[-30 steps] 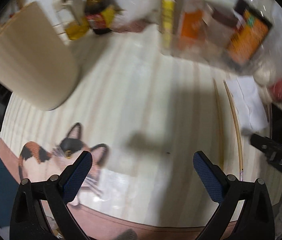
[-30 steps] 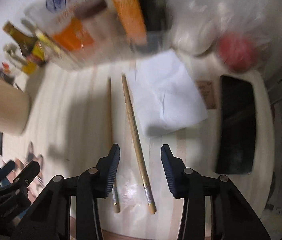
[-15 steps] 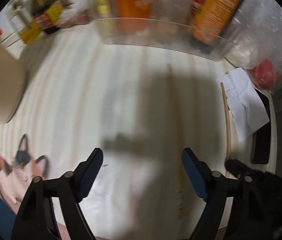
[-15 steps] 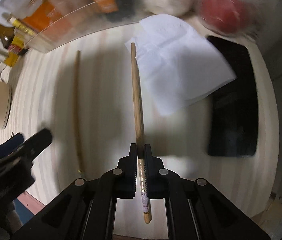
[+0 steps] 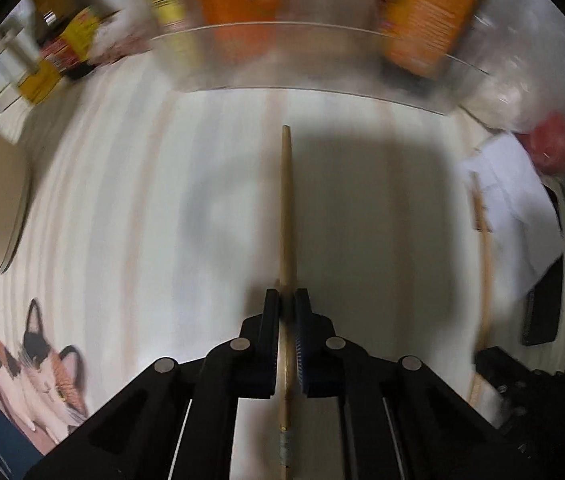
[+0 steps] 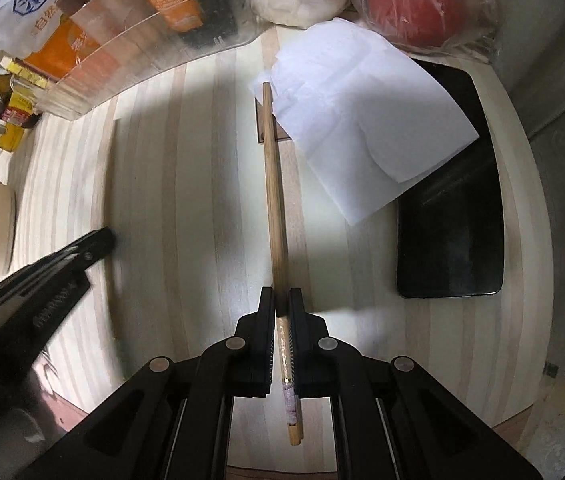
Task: Organize utensils
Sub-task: 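Lower the left tool onto a light wooden chopstick and close while the right tool grasps another, then lift both light chopsticks off the counter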
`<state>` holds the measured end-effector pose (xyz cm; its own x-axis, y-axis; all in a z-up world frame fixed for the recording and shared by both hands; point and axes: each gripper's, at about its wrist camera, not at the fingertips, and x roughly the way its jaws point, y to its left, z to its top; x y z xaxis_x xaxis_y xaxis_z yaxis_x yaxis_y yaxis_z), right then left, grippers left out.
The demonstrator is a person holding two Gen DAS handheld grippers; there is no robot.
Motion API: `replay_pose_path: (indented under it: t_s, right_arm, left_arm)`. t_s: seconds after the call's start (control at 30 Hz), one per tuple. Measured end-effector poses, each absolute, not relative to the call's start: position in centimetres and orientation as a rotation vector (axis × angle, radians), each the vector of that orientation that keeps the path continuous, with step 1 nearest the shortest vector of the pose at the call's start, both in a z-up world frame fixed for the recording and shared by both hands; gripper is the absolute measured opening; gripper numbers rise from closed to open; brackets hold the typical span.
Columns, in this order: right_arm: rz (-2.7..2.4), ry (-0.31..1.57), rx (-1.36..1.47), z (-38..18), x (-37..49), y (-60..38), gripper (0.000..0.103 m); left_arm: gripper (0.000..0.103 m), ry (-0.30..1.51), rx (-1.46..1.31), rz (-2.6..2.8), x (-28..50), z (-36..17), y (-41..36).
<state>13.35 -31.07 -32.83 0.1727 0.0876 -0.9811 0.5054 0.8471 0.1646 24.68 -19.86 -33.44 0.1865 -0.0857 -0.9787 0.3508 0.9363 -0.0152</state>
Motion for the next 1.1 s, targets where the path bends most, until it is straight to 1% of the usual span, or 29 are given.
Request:
replay_pose_path:
  t_s: [0.17,0.33,0.47,0.57,0.63,0.67,0.7,0.73,0.8,0.97,1.1]
  right_arm:
    - [-0.196,1.411,0.439,-32.8,15.4,-26.6,0.006]
    - [-0.035,1.427,0.336,-32.7,17.9,-19.8,0.006]
    - [0.105,1.464,0.219,-32.7,19.0,-14.2,0.006]
    - [0.144,1.501,0.14,-32.7,19.2,-12.4,0.006]
    - [0.15,1.546,0.144,-32.8,19.8,-12.4,0.007]
    - [0.151,1.563,0.153,-32.8,20.0,-12.5,0.007]
    - [0.153,1.581,0.157,-32.9,20.5,-12.6,0.007]
    - [0.149,1.581,0.148,-32.8,20.9,-12.7,0.007]
    - [0.128,1.583,0.118,-32.6,21.9,-12.5,0.011]
    - [0.103,1.592,0.087,-32.6,23.8,-11.1,0.011]
    - [0.085,1.601,0.035,-32.5,23.9,-9.9,0.011]
  left_arm:
    - [0.005,1.379,0.163,-0.171,24.9,-33.1,-11.4]
    - [0.005,1.421,0.069,-0.027,22.9,-33.0,-2.7]
    - [0.005,1.461,-0.044,0.028,21.0,-32.8,1.9]
    - [0.005,1.482,-0.104,0.018,19.9,-32.7,3.2]
    - [0.005,1.488,-0.105,0.004,19.7,-32.6,3.3]
    - [0.009,1.494,-0.107,0.004,19.8,-32.5,3.3]
    - [0.01,1.497,-0.107,0.004,19.9,-32.4,3.4]
    - [0.01,1.5,-0.098,0.003,19.9,-32.4,3.3]
    - [0.011,1.501,-0.063,0.002,21.0,-32.4,2.9]
    - [0.016,1.495,-0.054,-0.003,23.7,-32.3,2.6]
    - [0.016,1.49,-0.029,-0.003,24.5,-32.5,1.6]
